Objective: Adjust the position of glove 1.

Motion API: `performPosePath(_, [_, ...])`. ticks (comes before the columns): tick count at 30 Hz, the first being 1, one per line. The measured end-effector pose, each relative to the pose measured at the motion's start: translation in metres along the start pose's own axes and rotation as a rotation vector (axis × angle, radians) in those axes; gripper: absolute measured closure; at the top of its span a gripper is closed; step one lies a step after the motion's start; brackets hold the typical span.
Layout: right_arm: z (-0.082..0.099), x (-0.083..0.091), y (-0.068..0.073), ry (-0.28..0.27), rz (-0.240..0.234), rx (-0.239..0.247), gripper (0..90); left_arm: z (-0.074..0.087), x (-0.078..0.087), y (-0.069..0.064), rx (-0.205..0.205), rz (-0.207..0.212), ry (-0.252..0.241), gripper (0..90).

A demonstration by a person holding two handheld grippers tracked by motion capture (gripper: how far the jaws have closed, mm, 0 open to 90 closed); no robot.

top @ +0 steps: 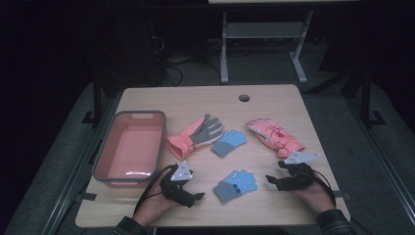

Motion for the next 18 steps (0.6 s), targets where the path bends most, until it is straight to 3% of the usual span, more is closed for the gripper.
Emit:
performPosePath(7, [0.010,0.002,-0.003,-0.001,0.029,0.006,16.4,-0.002,0.000,0.002,0.016,-0.009,0.022,12.7])
performPosePath(14, [0.017,-0.001,-0.001,0.015,0.031,0.024,13.8,-0.010,-0.001,0.003,0.067,0.007,0.021,12.8])
performPosePath(18, [0.017,-0.001,-0.001,0.008,0.029,0.018,12.8,-0.018,-0.001,0.004,0.062,0.013,0.018,13.0])
Point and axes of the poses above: each handheld gripper's, and its own axes: x roughly backward along the jaws, z roughly out of its underside, y roughly to its left, the point moved 9 cm from there along -x, roughly forward along the jaws, and after that the axes turned 11 degrees about z, right-handed, at the moved point
